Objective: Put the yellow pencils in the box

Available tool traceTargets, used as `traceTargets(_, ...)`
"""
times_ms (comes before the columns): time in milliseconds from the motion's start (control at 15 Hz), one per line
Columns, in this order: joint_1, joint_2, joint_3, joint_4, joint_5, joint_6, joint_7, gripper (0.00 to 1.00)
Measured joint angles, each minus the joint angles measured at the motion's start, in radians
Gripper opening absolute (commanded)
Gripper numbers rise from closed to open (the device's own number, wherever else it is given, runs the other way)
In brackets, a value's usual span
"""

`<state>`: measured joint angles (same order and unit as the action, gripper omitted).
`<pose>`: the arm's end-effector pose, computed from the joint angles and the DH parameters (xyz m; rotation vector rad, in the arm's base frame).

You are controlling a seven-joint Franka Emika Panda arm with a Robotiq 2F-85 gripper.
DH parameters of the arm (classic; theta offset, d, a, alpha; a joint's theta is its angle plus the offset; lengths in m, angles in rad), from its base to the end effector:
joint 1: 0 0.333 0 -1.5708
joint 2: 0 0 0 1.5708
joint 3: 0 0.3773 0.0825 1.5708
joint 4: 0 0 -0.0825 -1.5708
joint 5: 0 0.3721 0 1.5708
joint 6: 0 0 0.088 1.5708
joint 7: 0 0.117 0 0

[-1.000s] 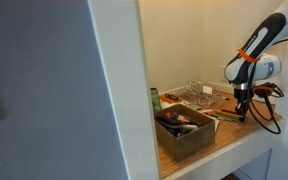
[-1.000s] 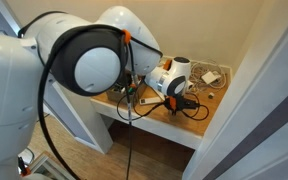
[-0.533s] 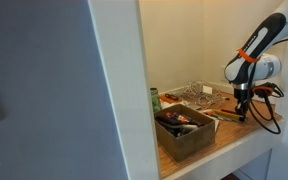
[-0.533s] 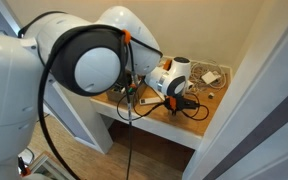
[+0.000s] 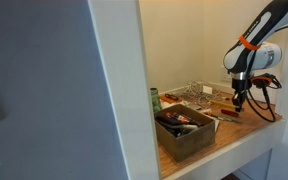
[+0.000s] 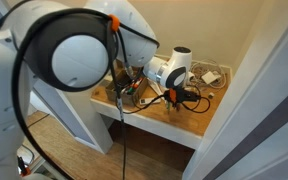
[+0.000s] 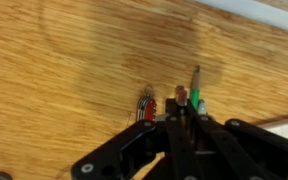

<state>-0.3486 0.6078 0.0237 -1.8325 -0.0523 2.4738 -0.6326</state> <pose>0.6421 -0.2183 0.2507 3.0626 0.5316 0.0327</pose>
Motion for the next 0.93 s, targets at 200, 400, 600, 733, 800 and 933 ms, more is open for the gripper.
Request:
traceTargets(200,-0.006,-0.091,0.025,-0.034,0.076,-0.095,-0.041,0.02)
traceTargets(400,-0.004,-0.198,0.059,-0.069,0.201,-0.244,-0.096,0.02)
traceTargets(600,0.017,-0.289,0.076,-0.095,0.325,-0.367,-0.125,0.02)
traceTargets(733,0.047,-0.331,0.076,-0.111,0.382,-0.415,-0.125,0.02)
traceTargets(800,0.064,-0.347,0.075,-0.118,0.405,-0.441,-0.125,0.09)
traceTargets(933,0.093,-0.365,0.075,-0.131,0.435,-0.489,-0.127,0.09)
